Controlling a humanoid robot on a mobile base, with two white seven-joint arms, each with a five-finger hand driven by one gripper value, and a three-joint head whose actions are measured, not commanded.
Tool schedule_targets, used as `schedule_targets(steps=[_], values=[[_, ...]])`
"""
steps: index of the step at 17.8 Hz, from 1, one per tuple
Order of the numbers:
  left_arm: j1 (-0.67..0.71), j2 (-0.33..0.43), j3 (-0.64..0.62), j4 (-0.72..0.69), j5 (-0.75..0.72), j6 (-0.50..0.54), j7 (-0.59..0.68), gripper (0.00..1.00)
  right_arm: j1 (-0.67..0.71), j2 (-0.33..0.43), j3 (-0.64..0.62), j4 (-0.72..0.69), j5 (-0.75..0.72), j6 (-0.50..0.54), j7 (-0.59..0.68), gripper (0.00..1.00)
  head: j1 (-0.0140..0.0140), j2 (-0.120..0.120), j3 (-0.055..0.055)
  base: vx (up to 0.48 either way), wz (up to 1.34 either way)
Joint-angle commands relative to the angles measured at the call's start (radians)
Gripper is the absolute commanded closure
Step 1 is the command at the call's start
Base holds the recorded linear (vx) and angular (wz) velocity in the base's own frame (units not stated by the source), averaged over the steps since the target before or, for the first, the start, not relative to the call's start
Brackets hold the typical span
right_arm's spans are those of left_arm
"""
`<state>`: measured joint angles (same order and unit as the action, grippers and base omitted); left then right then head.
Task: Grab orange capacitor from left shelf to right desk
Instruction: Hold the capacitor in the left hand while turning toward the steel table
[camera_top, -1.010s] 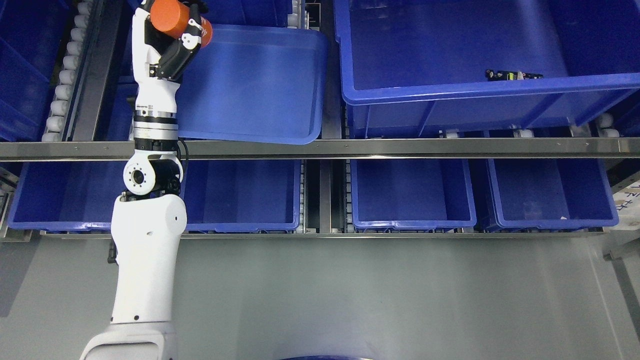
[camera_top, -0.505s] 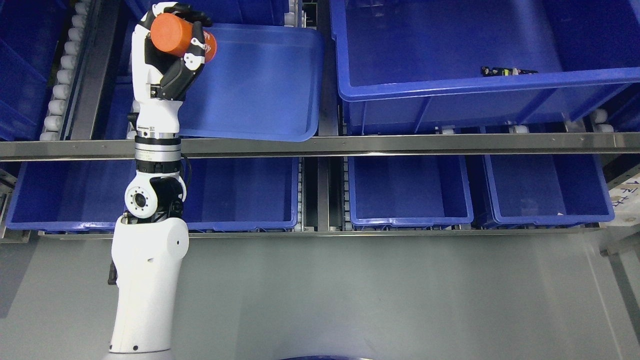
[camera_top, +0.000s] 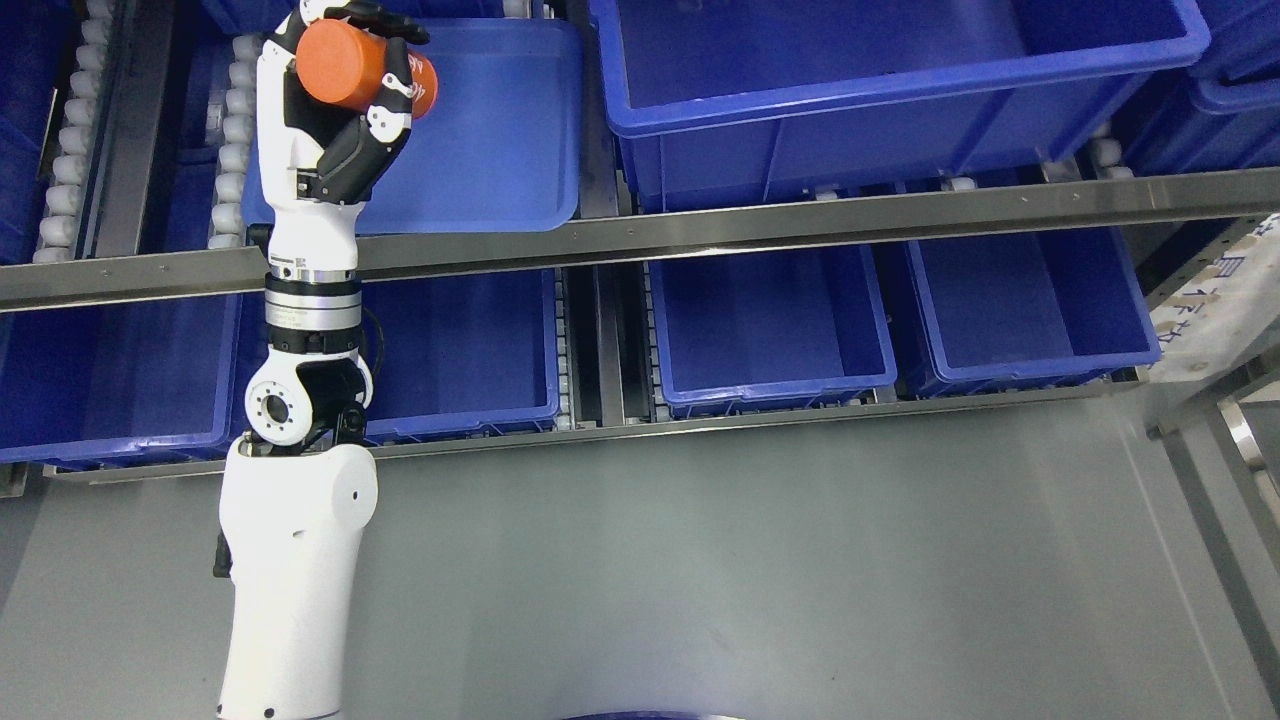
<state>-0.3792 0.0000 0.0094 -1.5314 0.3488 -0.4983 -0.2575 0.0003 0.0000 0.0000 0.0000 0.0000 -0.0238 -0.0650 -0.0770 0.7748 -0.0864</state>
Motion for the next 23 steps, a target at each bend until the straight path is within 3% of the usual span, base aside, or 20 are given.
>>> schedule_targets(steps=[1,23], values=[[0.016,0.017,-0.020,-0.058,0.001,0.006,-0.011,0.99,0.023,-0.017,-0.011,-0.017,0.006,0.001,0.001,0.00,0.0000,0.000,0.000,-0.161,-0.19],[0.014,0.017,-0.029,-0.059,-0.001,0.035,-0.014,0.98,0.023,-0.017,-0.011,-0.017,0.006,0.001,0.001,0.00,0.0000,0.000,0.000,-0.094,-0.08]])
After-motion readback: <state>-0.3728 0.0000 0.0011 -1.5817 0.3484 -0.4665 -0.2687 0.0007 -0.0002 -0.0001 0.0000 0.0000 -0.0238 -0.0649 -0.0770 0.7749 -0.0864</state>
